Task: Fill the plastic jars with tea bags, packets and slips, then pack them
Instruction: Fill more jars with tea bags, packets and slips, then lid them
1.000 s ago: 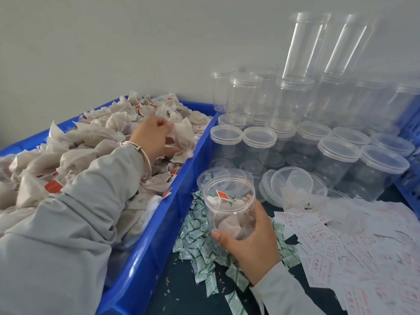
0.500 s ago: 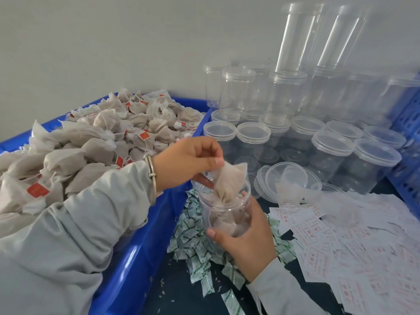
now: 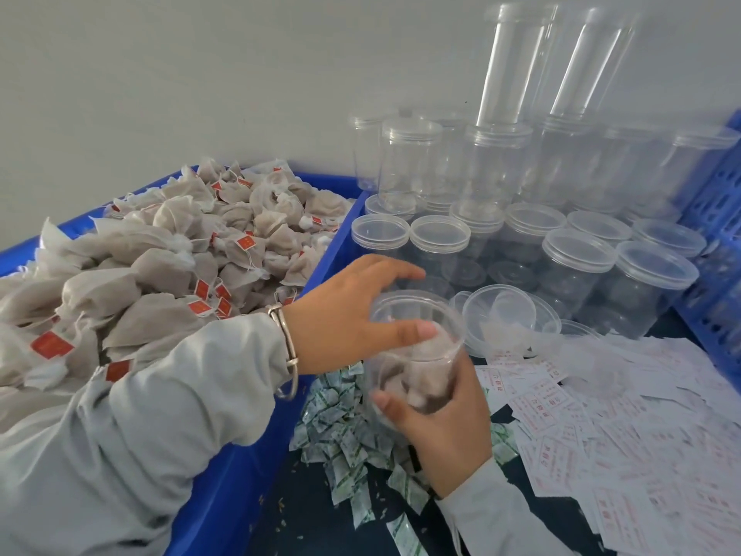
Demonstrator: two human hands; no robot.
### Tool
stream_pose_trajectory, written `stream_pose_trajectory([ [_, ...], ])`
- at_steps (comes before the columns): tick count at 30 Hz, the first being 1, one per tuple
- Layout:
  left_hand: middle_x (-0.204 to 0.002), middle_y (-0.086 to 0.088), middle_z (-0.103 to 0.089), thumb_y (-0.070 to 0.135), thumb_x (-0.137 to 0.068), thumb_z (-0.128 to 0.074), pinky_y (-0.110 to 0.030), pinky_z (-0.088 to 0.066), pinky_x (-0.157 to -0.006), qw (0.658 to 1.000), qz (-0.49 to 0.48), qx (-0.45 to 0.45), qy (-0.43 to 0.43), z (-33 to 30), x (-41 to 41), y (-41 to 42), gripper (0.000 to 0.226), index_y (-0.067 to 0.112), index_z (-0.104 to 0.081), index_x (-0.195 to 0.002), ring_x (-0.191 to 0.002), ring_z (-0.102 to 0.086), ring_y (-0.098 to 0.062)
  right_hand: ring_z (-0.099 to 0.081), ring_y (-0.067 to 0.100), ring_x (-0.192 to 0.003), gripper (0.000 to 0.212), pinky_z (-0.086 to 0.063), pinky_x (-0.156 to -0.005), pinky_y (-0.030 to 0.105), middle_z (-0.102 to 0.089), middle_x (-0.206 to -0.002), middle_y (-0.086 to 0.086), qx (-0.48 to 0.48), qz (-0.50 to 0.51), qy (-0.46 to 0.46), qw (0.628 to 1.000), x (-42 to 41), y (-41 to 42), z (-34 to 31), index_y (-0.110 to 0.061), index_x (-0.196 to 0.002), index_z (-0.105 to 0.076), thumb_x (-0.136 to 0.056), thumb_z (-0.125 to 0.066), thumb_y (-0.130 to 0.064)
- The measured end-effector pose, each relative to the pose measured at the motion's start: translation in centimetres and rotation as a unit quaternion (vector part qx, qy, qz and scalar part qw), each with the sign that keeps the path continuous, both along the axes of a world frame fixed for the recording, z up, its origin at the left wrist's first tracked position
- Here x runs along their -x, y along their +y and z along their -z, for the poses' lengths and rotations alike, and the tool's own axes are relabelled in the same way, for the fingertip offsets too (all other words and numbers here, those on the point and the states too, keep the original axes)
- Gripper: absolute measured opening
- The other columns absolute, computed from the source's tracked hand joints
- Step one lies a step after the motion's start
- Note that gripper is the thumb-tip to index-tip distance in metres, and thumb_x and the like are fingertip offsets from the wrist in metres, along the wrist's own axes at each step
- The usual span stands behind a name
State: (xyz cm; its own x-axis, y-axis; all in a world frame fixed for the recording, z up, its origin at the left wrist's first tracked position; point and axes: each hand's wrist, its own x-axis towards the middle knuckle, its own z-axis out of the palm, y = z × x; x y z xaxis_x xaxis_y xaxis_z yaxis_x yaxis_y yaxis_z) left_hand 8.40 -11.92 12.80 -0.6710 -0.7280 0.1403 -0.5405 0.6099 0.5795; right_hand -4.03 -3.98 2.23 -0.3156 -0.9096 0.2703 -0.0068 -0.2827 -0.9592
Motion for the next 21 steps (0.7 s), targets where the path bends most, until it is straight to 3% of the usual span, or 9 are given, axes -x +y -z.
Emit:
stream_pose_trajectory([
  [2,-0.141,0.012,-0.038,0.067,-0.055,-0.063,-0.024,-0.037,-0.105,0.996,0.008,-0.082,0.023,0.4,0.2,0.3,0.102,0.035,-0.024,-0.144,-0.126,-0.040,0.001,-0.064,-0.006,-0.090,0.073,-0.047,-0.070,0.005,-0.068,-0.100,-0.018,0.027,0.035,0.018,0.999,0.2,0.1,0.0,-0.023,-0.113,-0.054,-0.049,-0.086,-0.012],
  [4,-0.136,0.013,-0.045,0.065,-0.046,-0.069,-0.014,-0.041,-0.097,0.994,0.025,-0.104,0.016,1.0,0.6,0.6,0.114,0.036,-0.017,-0.144,-0.124,-0.043,0.004,-0.063,-0.008,-0.092,0.079,-0.045,-0.072,0.003,-0.068,-0.099,-0.014,0.039,0.032,0.026,0.998,0.6,0.0,-0.2,-0.017,-0.118,-0.051,-0.047,-0.086,-0.022],
  [6,-0.124,0.016,-0.053,0.065,-0.042,-0.076,-0.010,-0.044,-0.091,0.993,0.011,-0.101,0.053,1.5,0.8,0.5,0.111,0.038,-0.026,-0.137,-0.115,-0.049,0.009,-0.062,-0.006,-0.098,0.087,-0.046,-0.076,0.005,-0.067,-0.104,-0.011,0.037,-0.024,0.045,0.998,1.5,-0.2,-0.6,-0.015,-0.123,-0.048,-0.047,-0.084,-0.038],
  [9,-0.111,0.018,-0.061,0.069,-0.037,-0.076,-0.017,-0.046,-0.091,0.985,-0.069,-0.102,0.124,1.5,0.7,-0.1,0.104,0.037,-0.038,-0.129,-0.104,-0.057,0.008,-0.058,-0.002,-0.109,0.101,-0.044,-0.088,0.009,-0.063,-0.117,-0.017,-0.013,-0.097,0.165,0.981,3.7,-0.8,-1.2,-0.020,-0.136,-0.043,-0.052,-0.079,-0.062],
  [11,-0.108,0.018,-0.061,0.067,-0.039,-0.077,-0.019,-0.045,-0.091,0.977,-0.113,-0.096,0.151,1.5,0.7,-0.4,0.101,0.033,-0.041,-0.127,-0.103,-0.057,0.006,-0.052,-0.007,-0.111,0.096,-0.036,-0.091,0.002,-0.058,-0.122,-0.019,-0.066,-0.077,0.259,0.960,4.7,-1.2,-0.9,-0.029,-0.137,-0.043,-0.055,-0.081,-0.059],
  [13,-0.110,0.020,-0.058,0.060,-0.047,-0.083,-0.014,-0.042,-0.086,0.971,-0.149,-0.075,0.170,1.5,0.7,-0.7,0.097,0.029,-0.041,-0.129,-0.102,-0.055,0.007,-0.047,-0.002,-0.113,0.083,-0.030,-0.090,0.000,-0.052,-0.125,-0.014,-0.122,-0.058,0.380,0.915,4.8,-1.6,0.0,-0.029,-0.139,-0.043,-0.067,-0.081,-0.046],
  [15,-0.110,0.020,-0.056,0.052,-0.055,-0.081,-0.007,-0.037,-0.074,0.962,-0.183,-0.071,0.191,1.4,0.5,-1.0,0.087,0.030,-0.040,-0.129,-0.097,-0.054,0.009,-0.043,0.008,-0.121,0.068,-0.031,-0.098,0.012,-0.047,-0.129,-0.007,-0.166,-0.064,0.491,0.853,4.6,-1.7,1.0,-0.027,-0.139,-0.044,-0.079,-0.073,-0.042],
  [17,-0.108,0.020,-0.055,0.049,-0.058,-0.080,-0.008,-0.036,-0.069,0.954,-0.203,-0.081,0.204,1.4,0.3,-1.3,0.078,0.034,-0.042,-0.124,-0.096,-0.054,0.008,-0.043,0.012,-0.120,0.054,-0.033,-0.102,0.022,-0.047,-0.125,-0.006,-0.186,-0.066,0.534,0.822,4.3,-1.8,1.6,-0.028,-0.134,-0.053,-0.084,-0.066,-0.044],
  [21,-0.106,0.019,-0.054,0.046,-0.056,-0.084,-0.009,-0.037,-0.073,0.957,-0.190,-0.092,0.198,1.4,0.5,-1.2,0.065,0.043,-0.043,-0.108,-0.096,-0.056,0.004,-0.045,0.017,-0.112,0.033,-0.036,-0.094,0.025,-0.052,-0.111,-0.005,-0.178,-0.037,0.548,0.817,3.8,-1.6,1.7,-0.030,-0.121,-0.064,-0.090,-0.058,-0.040],
])
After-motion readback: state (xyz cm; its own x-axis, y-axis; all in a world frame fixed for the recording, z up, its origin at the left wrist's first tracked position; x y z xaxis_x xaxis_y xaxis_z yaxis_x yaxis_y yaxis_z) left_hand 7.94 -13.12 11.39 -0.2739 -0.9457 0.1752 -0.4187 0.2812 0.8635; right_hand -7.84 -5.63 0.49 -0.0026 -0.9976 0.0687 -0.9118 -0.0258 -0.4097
